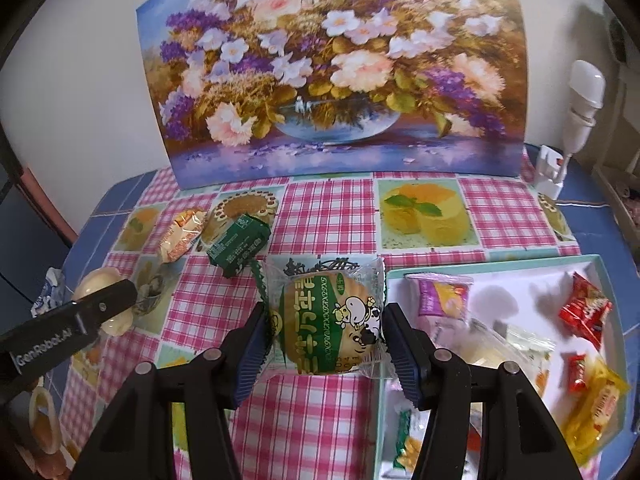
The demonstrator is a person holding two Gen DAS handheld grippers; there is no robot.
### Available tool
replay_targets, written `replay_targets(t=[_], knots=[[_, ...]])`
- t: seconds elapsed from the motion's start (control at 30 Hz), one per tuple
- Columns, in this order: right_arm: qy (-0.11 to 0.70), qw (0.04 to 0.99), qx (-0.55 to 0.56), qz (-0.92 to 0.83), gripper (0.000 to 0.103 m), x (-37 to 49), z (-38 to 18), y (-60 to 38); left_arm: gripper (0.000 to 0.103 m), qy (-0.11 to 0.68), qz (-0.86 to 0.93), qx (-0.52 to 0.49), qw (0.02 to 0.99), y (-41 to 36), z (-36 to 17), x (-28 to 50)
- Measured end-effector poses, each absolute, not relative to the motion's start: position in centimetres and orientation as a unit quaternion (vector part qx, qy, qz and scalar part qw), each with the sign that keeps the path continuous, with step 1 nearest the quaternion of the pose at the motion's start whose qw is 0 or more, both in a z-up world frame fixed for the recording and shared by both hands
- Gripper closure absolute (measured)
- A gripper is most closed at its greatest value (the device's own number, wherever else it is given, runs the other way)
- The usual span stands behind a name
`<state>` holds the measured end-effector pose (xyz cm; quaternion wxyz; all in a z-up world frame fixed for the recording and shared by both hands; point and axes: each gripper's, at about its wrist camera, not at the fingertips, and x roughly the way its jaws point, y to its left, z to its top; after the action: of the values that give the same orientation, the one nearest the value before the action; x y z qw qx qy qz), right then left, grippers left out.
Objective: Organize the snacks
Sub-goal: 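Carry the pudding cup and round cake into the white tray and open both tools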
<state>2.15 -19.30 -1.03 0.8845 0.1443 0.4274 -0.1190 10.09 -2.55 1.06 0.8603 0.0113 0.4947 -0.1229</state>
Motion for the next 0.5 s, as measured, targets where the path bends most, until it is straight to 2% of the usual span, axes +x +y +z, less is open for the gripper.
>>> replay_targets(t=[0.5], knots=[[0.400, 0.894, 0.153, -0.134, 0.043, -3.2, 2.2, -19.8, 0.054, 0.458, -0.143, 0.025, 0.877, -3.7, 3.8, 6.0]])
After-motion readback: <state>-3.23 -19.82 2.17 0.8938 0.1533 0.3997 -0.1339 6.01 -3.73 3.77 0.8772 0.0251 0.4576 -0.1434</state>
